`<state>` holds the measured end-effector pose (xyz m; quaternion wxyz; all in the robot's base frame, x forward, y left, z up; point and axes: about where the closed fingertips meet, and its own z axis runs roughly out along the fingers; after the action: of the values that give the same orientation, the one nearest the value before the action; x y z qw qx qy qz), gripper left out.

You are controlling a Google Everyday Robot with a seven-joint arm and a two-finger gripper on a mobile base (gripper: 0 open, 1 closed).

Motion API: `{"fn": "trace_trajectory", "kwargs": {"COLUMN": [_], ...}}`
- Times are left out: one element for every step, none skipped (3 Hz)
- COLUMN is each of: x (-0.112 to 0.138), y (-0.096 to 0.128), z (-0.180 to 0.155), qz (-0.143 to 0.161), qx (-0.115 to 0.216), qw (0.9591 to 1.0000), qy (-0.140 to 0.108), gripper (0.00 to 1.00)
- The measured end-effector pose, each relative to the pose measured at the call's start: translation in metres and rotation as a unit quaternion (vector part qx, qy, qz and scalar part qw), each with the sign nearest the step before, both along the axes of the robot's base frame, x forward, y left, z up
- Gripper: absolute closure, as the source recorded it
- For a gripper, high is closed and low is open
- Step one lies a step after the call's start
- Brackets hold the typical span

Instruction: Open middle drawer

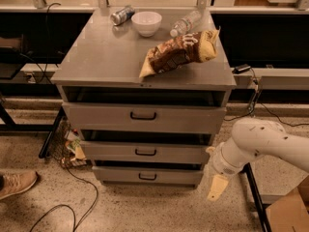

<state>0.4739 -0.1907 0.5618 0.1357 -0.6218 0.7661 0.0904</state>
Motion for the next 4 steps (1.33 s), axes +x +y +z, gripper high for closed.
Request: {"fn": "trace_trajectory", "kwargs": {"x": [0.015, 0.044, 0.072, 0.098], "y": [0.012, 0.032, 0.045, 0.054], "z": [-0.020, -0.050, -0.069, -0.080], "qz": [0.026, 0.057, 0.070, 0.070], "qx": [-0.017, -0.047, -0.055, -0.033], "qw": [0.9993, 0.9957, 0.9929, 0.9928], "qy": [-0.020, -0.056, -0.079, -0.091], "gripper": [0.00, 0.00, 0.00, 0.00]}}
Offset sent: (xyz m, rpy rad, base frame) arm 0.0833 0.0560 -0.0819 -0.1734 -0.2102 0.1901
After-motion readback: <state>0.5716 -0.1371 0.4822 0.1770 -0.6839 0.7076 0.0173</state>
